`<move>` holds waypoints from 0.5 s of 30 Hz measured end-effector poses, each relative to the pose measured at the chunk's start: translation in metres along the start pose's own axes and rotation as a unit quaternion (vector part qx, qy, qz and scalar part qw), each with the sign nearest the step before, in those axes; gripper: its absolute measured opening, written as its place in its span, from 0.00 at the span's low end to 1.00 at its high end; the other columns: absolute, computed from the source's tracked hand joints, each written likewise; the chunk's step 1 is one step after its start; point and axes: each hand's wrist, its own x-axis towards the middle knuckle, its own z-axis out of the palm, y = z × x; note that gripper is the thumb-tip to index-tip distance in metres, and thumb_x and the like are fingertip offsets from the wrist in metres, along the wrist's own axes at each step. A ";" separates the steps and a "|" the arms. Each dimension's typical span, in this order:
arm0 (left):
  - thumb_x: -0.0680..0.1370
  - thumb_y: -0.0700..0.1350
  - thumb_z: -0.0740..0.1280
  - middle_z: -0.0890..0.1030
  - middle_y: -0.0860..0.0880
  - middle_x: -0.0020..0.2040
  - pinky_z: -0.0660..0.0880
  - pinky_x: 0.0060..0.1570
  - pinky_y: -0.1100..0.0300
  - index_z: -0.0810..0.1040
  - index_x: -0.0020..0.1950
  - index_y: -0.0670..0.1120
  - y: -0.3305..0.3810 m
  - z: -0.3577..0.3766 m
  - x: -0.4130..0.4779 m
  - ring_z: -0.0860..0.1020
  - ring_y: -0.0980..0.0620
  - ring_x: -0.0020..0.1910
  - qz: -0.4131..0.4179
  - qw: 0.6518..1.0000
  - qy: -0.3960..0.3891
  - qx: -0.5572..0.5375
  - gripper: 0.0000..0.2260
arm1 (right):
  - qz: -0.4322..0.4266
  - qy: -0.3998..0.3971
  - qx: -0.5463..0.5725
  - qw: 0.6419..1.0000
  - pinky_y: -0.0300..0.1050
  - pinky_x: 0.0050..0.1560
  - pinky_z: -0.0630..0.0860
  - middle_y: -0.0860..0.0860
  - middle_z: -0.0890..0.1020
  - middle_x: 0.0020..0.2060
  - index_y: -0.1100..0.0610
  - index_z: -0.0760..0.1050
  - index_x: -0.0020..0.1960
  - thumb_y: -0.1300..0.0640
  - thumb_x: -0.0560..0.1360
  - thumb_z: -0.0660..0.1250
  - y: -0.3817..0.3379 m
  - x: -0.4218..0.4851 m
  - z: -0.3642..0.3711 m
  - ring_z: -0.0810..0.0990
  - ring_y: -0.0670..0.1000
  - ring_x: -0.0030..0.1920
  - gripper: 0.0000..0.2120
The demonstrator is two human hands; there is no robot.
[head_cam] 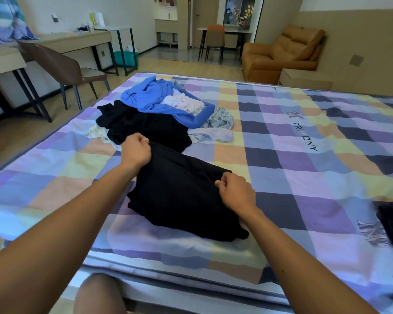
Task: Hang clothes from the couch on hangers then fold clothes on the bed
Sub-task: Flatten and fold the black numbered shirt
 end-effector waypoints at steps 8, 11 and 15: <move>0.81 0.41 0.60 0.76 0.41 0.50 0.69 0.43 0.47 0.71 0.50 0.42 -0.016 0.005 -0.011 0.75 0.37 0.49 0.113 0.963 -0.007 0.244 0.03 | 0.000 0.001 -0.042 0.999 0.51 0.44 0.71 0.51 0.76 0.43 0.56 0.68 0.43 0.51 0.83 0.56 -0.005 0.004 -0.012 0.74 0.58 0.43 0.12; 0.83 0.48 0.59 0.76 0.48 0.54 0.72 0.51 0.48 0.76 0.57 0.47 0.011 0.004 -0.053 0.73 0.44 0.54 0.425 0.894 -0.051 0.130 0.09 | -0.082 0.092 0.047 0.991 0.52 0.47 0.71 0.50 0.76 0.50 0.54 0.71 0.50 0.50 0.83 0.56 -0.020 0.003 -0.022 0.74 0.54 0.48 0.09; 0.80 0.70 0.45 0.59 0.52 0.82 0.53 0.79 0.49 0.59 0.81 0.54 -0.028 0.016 -0.070 0.54 0.53 0.81 0.415 0.828 -0.269 0.265 0.34 | -0.159 -0.039 0.036 0.986 0.58 0.78 0.56 0.52 0.61 0.79 0.50 0.62 0.79 0.38 0.82 0.48 -0.017 -0.010 0.012 0.57 0.54 0.79 0.29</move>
